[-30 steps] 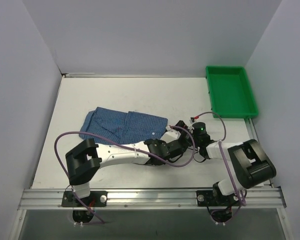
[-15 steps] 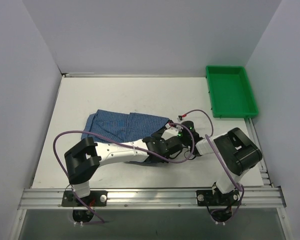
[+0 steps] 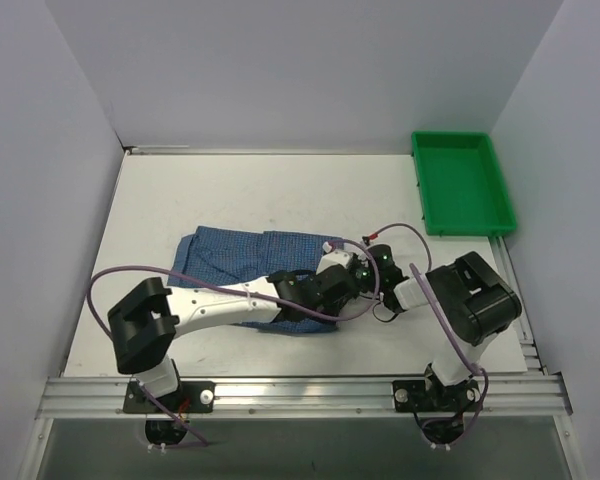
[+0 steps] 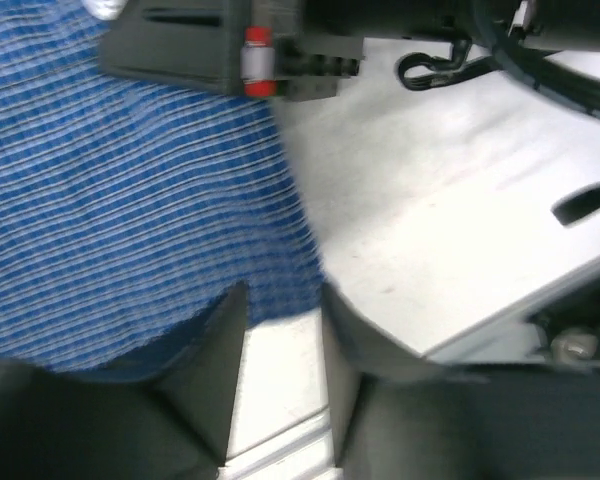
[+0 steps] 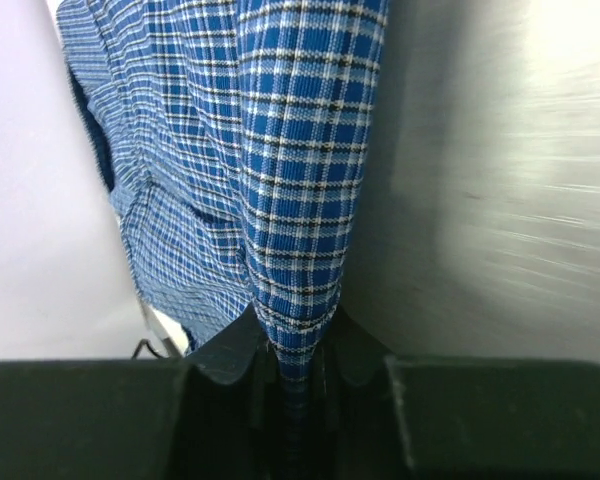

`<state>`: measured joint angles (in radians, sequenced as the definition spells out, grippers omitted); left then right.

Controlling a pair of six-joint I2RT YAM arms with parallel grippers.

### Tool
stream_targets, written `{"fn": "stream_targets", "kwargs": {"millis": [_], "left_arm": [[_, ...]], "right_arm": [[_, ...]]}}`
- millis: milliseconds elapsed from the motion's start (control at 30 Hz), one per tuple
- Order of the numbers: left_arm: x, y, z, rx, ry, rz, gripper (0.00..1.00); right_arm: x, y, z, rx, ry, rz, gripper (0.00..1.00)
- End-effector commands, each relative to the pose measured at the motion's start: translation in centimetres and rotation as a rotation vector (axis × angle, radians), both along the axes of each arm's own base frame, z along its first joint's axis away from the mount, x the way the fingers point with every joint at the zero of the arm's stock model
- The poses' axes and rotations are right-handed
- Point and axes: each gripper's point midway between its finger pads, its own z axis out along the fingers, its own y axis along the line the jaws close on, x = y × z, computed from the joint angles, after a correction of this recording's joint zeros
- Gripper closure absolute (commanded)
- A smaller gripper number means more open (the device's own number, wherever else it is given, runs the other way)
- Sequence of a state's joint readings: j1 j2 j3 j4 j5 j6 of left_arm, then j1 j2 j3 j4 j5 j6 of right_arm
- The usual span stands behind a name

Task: Fold and stack the long sleeve shirts
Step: Fold the shirt

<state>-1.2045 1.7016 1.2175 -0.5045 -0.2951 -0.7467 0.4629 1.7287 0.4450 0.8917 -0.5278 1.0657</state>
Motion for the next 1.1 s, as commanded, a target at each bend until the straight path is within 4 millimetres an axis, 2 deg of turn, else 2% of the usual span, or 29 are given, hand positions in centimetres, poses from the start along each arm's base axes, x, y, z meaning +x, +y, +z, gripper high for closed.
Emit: {"fn": "stream_targets", "kwargs": {"millis": [0,67,100,133,167,200,233,267,300,367,400,433,533,567,633,667,733,767,900,967,1000,1067], "left_arm": [[1.1,-0.4,5.6,-0.192,-0.019,0.019,0.53],[1.6,1.0,7.4,-0.244,-0.013,0.029,0.45],[1.9,1.8,8.0,-0.254,-0.013,0.031,0.42],[2.1,2.7,8.3,-0.264,-0.007,0.038,0.37],[3.2,4.1,8.8,-0.275,-0.008,0.071,0.36],[3.4,5.8,9.4,-0.282,-0.022,0.084,0.35],[3.7,7.2,9.2,-0.266,-0.022,0.104,0.32],[5.5,9.6,9.9,-0.28,-0.043,0.171,0.31],[5.3,11.2,8.5,-0.252,-0.012,0.183,0.31],[6.3,13.6,7.7,-0.255,0.008,0.236,0.3],[7.5,15.5,7.5,-0.256,0.002,0.282,0.3],[7.5,16.7,6.3,-0.232,0.018,0.31,0.3],[8.4,19.8,3.8,-0.192,0.054,0.402,0.3],[8.7,20.5,2.9,-0.175,0.071,0.424,0.31],[9.0,21.1,1.8,-0.184,0.106,0.452,0.32],[8.8,21.2,0.6,-0.174,0.137,0.461,0.34],[9.3,20.8,0.0,-0.211,0.151,0.471,0.38],[9.2,20.8,-0.9,-0.21,0.174,0.479,0.39],[10.1,19.8,-2.5,-0.253,0.203,0.501,0.45],[10.0,19.1,-3.4,-0.276,0.238,0.494,0.48],[10.1,18.8,-3.8,-0.295,0.244,0.501,0.49],[10.0,18.3,-4.7,-0.312,0.271,0.502,0.52]], "right_arm": [[-0.8,-2.5,-0.5,-0.095,0.006,0.036,1.0],[-1.1,-3.8,-0.3,-0.118,0.022,0.059,1.0],[-0.5,-4.1,0.9,-0.121,-0.011,0.069,1.0],[-1.8,-5.2,0.1,-0.185,0.025,0.116,1.0],[-1.6,-6.1,0.5,-0.214,0.021,0.123,1.0],[-0.6,-6.5,2.0,-0.248,-0.026,0.13,1.0],[-2.0,-7.7,1.5,-0.329,0.003,0.199,1.0],[-2.1,-8.3,1.8,-0.362,0.005,0.22,1.0],[-2.2,-9.1,2.3,-0.402,0.004,0.23,1.0],[-2.3,-10.1,3.6,-0.461,0.012,0.279,1.0],[-2.1,-10.4,4.1,-0.484,0.005,0.284,1.0],[-1.9,-11.0,5.0,-0.526,0.012,0.282,1.0],[-1.6,-12.5,5.9,-0.623,0.025,0.296,1.0],[-0.7,-12.6,7.1,-0.644,-0.006,0.294,1.0],[-0.6,-13.2,7.7,-0.695,0.006,0.305,1.0],[0.3,-13.7,8.5,-0.737,-0.013,0.289,1.0],[0.3,-14.0,9.1,-0.788,-0.016,0.313,1.0],[1.2,-14.3,10.0,-0.836,-0.042,0.3,1.0],[1.9,-14.4,10.6,-0.969,-0.053,0.333,1.0],[2.1,-14.0,10.8,-1.008,-0.06,0.352,1.0],[2.6,-14.5,11.2,-1.094,-0.065,0.343,1.0],[2.9,-14.4,11.5,-1.157,-0.073,0.36,1.0]]}}
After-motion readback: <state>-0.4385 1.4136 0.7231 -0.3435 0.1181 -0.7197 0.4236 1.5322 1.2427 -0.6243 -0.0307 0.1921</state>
